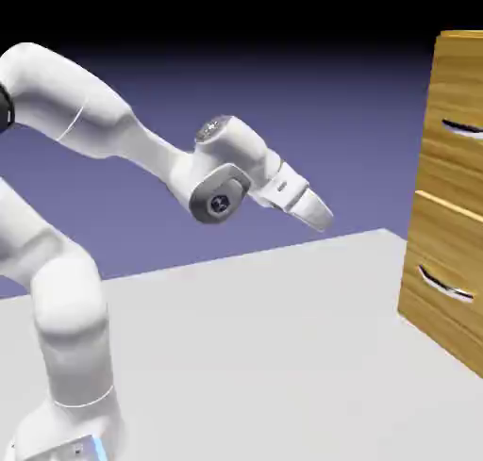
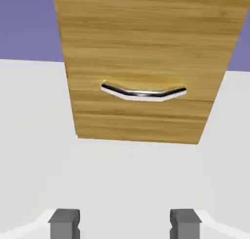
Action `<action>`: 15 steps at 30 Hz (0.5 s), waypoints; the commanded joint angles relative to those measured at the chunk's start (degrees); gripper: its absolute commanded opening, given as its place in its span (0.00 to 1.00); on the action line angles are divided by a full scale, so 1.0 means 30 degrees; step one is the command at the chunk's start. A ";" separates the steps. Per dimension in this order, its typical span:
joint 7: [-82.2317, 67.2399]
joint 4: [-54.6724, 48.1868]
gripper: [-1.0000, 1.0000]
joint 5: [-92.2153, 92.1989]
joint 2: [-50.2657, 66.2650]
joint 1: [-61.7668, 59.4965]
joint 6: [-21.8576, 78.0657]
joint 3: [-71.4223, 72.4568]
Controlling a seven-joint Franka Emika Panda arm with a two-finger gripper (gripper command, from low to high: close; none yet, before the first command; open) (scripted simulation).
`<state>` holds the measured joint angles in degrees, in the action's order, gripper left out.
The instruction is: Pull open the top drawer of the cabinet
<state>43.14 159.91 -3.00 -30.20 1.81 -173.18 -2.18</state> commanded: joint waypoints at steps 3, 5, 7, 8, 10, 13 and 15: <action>0.0568 -0.0908 0.50 -0.2493 0.2040 0.0930 0.0685 -0.1812; 0.0946 -0.1513 0.50 -0.4154 0.3399 0.1550 0.1141 -0.3020; 0.1324 -0.2118 0.50 -0.5815 0.4759 0.2170 0.1598 -0.4227; 0.1513 -0.2420 0.50 -0.6646 0.5438 0.2479 0.1826 -0.4831; 0.1891 -0.3025 0.50 -0.8307 0.6798 0.3099 0.2283 -0.6039; 0.2459 -0.3933 0.50 -1.0799 0.8837 0.4029 0.2967 -0.7850; 0.2837 -0.4538 0.50 -1.2460 1.0196 0.4649 0.3424 -0.9058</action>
<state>51.65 146.30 -40.38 0.39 15.79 -162.91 -29.35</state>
